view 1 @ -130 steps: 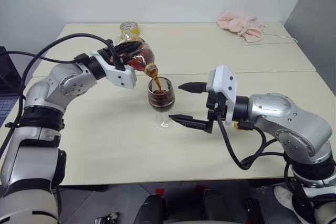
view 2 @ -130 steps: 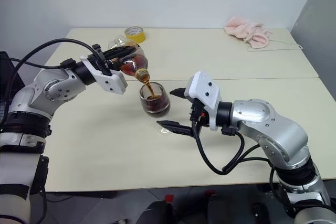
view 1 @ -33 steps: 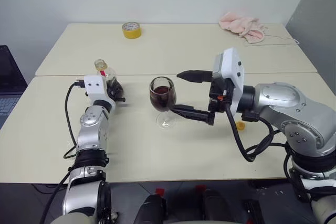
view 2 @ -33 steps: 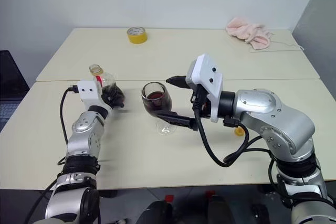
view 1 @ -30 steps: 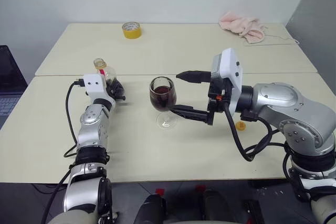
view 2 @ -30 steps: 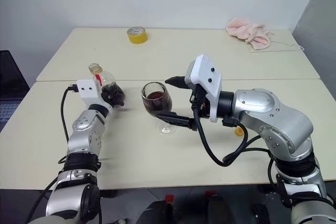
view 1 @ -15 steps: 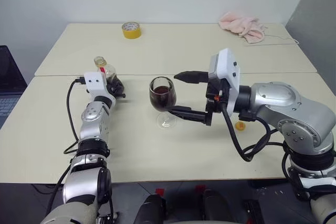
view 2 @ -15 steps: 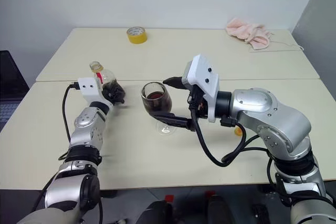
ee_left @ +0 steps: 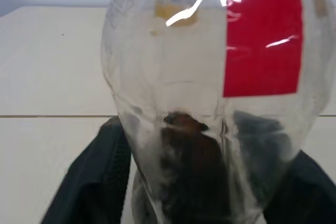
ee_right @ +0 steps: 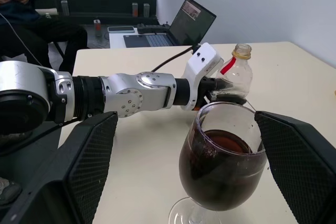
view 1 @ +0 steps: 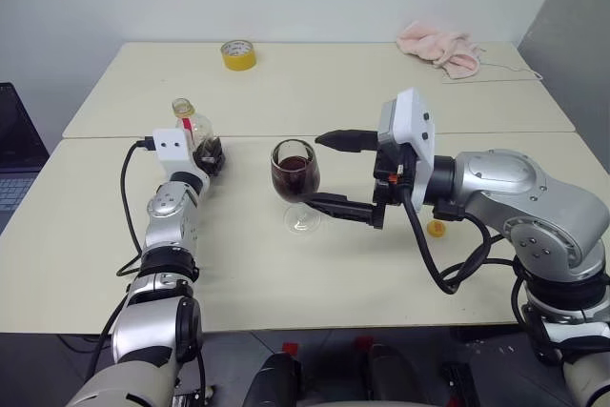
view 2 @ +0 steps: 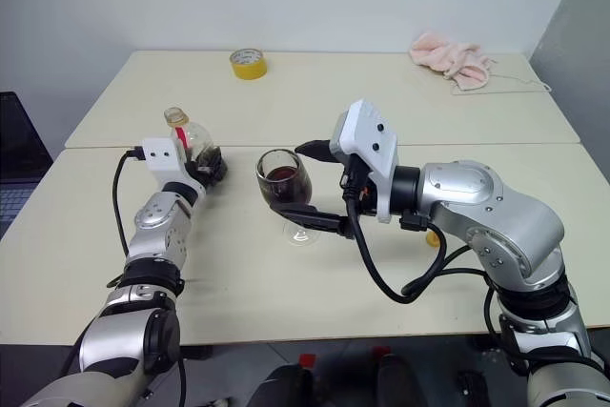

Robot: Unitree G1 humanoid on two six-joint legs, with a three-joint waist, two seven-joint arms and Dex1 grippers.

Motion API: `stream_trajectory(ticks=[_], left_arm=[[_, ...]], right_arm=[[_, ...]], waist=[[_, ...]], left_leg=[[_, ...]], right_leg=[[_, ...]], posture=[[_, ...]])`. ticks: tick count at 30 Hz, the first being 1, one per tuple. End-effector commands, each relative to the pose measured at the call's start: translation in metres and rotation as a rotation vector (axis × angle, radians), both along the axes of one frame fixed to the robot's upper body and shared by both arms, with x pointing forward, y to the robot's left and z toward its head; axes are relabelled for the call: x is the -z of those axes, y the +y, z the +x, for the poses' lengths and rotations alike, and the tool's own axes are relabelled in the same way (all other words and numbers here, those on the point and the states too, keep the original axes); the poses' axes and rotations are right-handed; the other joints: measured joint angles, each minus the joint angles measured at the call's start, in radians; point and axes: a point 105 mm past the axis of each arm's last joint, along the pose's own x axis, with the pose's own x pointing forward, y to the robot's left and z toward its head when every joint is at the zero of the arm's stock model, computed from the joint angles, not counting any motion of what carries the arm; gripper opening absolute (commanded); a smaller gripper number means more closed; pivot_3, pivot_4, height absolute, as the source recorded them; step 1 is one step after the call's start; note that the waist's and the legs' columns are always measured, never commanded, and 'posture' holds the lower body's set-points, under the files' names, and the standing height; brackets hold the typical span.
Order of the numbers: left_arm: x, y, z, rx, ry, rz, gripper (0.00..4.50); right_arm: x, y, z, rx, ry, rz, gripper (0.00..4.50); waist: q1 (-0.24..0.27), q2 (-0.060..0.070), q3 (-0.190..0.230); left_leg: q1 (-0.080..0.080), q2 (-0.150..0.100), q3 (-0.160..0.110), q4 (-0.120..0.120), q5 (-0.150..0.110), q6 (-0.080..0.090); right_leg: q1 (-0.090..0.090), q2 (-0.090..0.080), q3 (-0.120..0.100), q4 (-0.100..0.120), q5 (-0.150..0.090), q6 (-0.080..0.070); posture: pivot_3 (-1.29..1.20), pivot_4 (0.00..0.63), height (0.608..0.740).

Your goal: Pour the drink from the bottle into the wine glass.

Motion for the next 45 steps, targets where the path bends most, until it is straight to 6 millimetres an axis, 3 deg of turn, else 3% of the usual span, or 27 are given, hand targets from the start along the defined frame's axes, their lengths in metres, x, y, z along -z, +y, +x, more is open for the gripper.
stream_trajectory(ticks=[1,2,9,17,23,30,38,45], left_arm=[[-0.018,0.002,0.0,0.007,-0.063,0.03,4.24],[-0.019,0.002,0.0,0.009,-0.065,0.031,4.49],[-0.02,0.002,-0.008,0.03,-0.083,0.063,4.49],[-0.027,0.013,-0.034,0.045,-0.098,0.13,4.49],[-0.029,0.011,-0.072,0.08,-0.069,0.138,4.49],[-0.028,0.01,-0.098,0.076,0.003,0.114,4.49],[-0.026,-0.013,-0.123,0.13,-0.026,0.097,4.49],[-0.015,-0.026,-0.131,0.122,-0.031,0.039,4.49]], right_arm=[[-0.006,0.002,-0.006,-0.019,-0.032,0.019,4.5],[-0.006,0.002,-0.006,-0.02,-0.032,0.019,4.5],[-0.004,0.001,-0.006,-0.013,-0.032,0.018,4.5],[0.002,-0.014,0.0,0.061,0.01,0.04,4.5],[0.025,-0.047,0.006,0.174,0.091,0.035,4.5],[0.064,-0.079,0.012,0.285,0.186,0.027,4.5],[0.095,-0.101,0.047,0.673,0.062,0.214,4.5],[0.105,-0.118,0.054,0.947,-0.056,0.36,4.5]], waist=[[0.0,0.0,0.0],[0.0,0.0,0.0],[-0.001,0.0,0.0],[-0.001,0.0,0.0],[0.002,-0.001,0.0],[0.019,-0.001,0.0],[0.02,0.0,-0.001],[0.021,0.0,-0.001]], left_leg=[[0.0,0.0,0.0,0.0,0.0,0.0],[0.0,0.0,0.0,0.0,0.0,0.0],[0.0,0.0,0.0,0.0,0.0,0.0],[0.0,0.0,0.0,-0.001,0.0,0.0],[0.0,0.0,0.0,-0.002,0.0,0.0],[0.002,0.001,0.002,-0.002,0.0,0.0],[0.004,0.002,0.003,-0.004,0.0,0.0],[0.004,0.002,0.004,-0.004,0.0,0.0]], right_leg=[[0.0,0.0,0.0,0.0,0.0,0.0],[0.0,0.0,0.0,0.0,0.0,0.0],[0.0,0.0,0.0,0.0,0.0,0.0],[0.0,0.0,0.0,0.0,0.0,0.0],[0.0,-0.001,0.001,-0.002,0.0,0.0],[0.002,0.0,0.002,-0.003,0.0,0.0],[0.003,0.002,0.003,-0.004,0.0,0.0],[0.003,0.001,0.004,-0.004,0.0,0.0]], posture=[[0.0,0.15,0.74],[0.0,0.15,0.74],[0.0,0.15,0.74],[0.0,0.15,0.74],[0.0,0.15,0.74],[0.0,0.15,0.74],[0.0,0.15,0.74],[0.0,0.15,0.74]])
